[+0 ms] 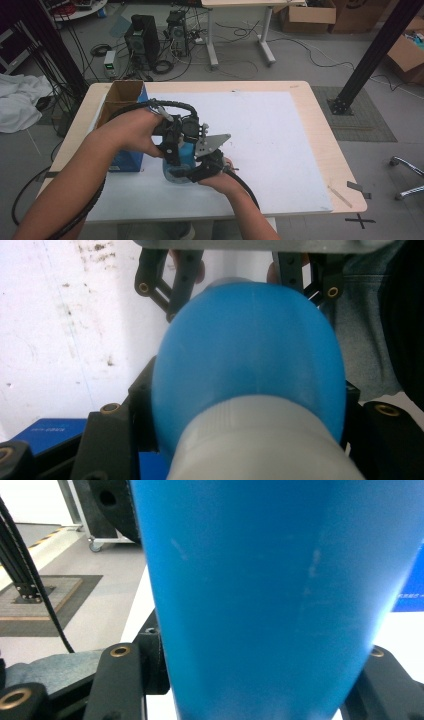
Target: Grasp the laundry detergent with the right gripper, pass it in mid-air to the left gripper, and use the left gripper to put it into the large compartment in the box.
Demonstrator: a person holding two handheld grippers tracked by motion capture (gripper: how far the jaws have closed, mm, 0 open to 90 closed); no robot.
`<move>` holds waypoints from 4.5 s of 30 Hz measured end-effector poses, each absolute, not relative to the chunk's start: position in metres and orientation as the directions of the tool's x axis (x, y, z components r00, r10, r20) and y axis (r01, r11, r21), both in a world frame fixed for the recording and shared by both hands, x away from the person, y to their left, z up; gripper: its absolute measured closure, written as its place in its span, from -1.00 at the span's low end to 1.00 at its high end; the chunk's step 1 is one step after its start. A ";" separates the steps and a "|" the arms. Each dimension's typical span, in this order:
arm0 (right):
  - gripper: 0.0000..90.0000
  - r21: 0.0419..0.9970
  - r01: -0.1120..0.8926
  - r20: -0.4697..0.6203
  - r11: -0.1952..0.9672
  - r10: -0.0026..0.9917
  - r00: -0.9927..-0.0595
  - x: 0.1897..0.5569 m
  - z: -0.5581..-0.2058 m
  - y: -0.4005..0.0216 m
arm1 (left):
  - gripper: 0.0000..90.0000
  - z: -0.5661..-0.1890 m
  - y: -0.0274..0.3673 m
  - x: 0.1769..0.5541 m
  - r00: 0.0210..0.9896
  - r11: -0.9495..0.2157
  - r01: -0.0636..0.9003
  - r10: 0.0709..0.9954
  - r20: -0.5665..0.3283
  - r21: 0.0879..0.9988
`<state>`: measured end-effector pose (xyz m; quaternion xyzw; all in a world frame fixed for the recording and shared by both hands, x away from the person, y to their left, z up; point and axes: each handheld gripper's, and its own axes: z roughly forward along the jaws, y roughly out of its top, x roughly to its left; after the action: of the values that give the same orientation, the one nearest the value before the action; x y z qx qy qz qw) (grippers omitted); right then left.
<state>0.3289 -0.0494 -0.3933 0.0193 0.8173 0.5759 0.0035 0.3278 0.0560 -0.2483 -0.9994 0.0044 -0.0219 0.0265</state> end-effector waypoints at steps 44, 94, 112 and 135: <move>-1.00 0.800 0.020 -0.018 0.599 0.057 -0.998 0.334 -0.340 -0.110 | -0.14 -0.207 0.084 0.365 0.964 -0.964 0.264 0.265 -0.027 -0.043; -1.00 0.247 -0.019 0.002 0.969 -0.020 -1.000 0.344 -0.302 -0.145 | -0.14 -0.095 0.234 0.420 0.142 -0.142 0.989 0.990 0.008 0.026; -1.00 0.252 -0.011 0.002 0.968 -0.012 -1.000 0.342 -0.305 -0.146 | -0.14 -0.181 0.249 0.432 0.120 -0.120 0.993 0.993 0.012 -0.021; -1.00 0.235 -0.001 0.024 0.972 -0.007 -1.000 0.342 -0.310 -0.147 | -0.14 -0.258 0.249 0.438 0.115 -0.115 0.993 0.993 0.010 -0.025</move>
<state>0.3418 -0.1467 -0.3098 -0.0018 0.9929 0.1181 -0.0124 0.4382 0.2485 -0.2583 -0.7466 -0.6651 0.0044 0.0127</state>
